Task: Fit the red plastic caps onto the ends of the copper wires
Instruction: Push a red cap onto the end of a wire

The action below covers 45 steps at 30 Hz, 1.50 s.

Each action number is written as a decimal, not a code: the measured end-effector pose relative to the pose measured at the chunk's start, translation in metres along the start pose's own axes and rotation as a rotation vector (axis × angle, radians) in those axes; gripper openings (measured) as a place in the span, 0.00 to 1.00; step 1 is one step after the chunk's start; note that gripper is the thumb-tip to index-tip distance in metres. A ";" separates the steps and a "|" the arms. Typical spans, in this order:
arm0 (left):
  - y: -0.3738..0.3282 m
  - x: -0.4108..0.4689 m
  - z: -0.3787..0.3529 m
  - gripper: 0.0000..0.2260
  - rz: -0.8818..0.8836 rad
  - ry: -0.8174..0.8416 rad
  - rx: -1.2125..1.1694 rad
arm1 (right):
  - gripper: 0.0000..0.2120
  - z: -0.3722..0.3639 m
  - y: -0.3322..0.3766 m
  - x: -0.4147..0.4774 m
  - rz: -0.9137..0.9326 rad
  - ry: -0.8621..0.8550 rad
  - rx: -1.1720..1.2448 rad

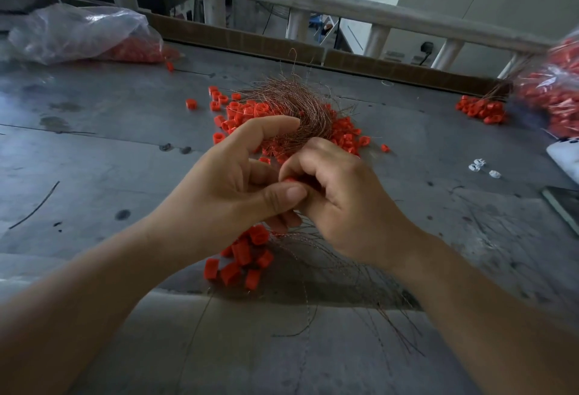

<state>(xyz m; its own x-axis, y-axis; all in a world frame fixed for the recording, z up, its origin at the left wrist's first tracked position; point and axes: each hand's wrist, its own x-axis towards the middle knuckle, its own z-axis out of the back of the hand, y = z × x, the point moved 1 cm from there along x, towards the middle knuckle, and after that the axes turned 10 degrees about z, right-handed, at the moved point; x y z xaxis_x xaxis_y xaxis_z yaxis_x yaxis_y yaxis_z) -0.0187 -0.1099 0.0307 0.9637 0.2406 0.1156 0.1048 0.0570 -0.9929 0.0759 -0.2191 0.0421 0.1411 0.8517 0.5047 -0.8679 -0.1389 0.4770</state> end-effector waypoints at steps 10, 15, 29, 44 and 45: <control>0.001 -0.001 -0.001 0.25 -0.012 -0.010 -0.017 | 0.04 -0.001 0.002 -0.002 -0.018 -0.055 0.037; 0.000 0.002 0.002 0.25 0.060 -0.012 -0.096 | 0.04 0.001 0.000 -0.002 -0.062 -0.144 0.085; -0.009 0.005 0.016 0.14 0.055 -0.047 -0.351 | 0.11 0.011 -0.004 -0.002 -0.089 -0.159 0.049; -0.012 0.006 0.025 0.16 0.023 -0.224 -0.268 | 0.05 0.022 -0.001 -0.003 -0.095 -0.143 -0.147; -0.011 0.006 0.025 0.15 0.028 -0.257 -0.249 | 0.04 0.022 -0.001 -0.003 -0.093 -0.136 -0.152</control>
<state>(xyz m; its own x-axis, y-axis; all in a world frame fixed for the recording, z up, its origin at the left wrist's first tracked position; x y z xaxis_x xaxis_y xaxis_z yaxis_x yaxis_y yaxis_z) -0.0199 -0.0846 0.0435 0.8773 0.4761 0.0603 0.1662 -0.1836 -0.9689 0.0868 -0.2322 0.0558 0.2776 0.7800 0.5609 -0.9085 0.0232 0.4173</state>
